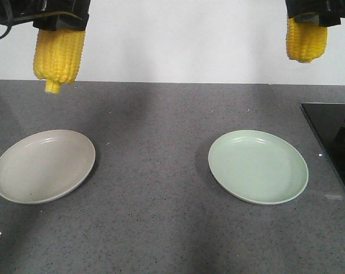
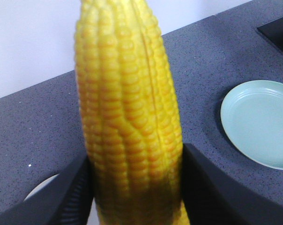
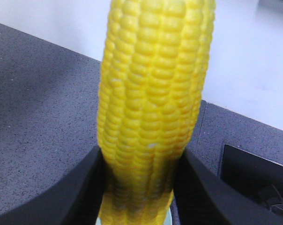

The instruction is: Distribute corn equally

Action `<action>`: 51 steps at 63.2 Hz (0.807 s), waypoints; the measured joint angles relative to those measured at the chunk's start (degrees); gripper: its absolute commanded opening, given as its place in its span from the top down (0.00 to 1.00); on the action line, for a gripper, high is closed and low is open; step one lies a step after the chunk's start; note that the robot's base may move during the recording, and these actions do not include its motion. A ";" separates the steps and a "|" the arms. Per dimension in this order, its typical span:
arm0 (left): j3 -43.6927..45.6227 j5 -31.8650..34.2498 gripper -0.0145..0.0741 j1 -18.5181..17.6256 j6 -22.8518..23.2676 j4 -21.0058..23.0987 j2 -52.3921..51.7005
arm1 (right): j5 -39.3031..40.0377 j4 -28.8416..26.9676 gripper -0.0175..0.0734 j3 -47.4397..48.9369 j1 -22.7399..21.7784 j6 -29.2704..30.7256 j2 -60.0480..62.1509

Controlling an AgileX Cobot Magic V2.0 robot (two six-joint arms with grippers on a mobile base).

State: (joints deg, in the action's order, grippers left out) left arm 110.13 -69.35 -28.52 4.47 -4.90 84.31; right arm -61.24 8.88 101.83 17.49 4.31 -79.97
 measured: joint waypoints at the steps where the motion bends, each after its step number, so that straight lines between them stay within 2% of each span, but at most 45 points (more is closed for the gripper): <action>1: 0.00 0.00 0.85 0.00 0.00 0.00 0.00 | 0.00 0.00 0.81 0.00 0.00 0.00 0.00; 51: 0.00 0.00 0.85 0.00 0.00 0.00 0.00 | 0.00 0.00 0.81 0.00 0.00 0.00 0.00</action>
State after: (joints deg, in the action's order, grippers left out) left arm 110.13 -69.35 -28.52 4.47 -4.90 84.31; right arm -61.24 8.88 101.83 17.49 4.31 -79.97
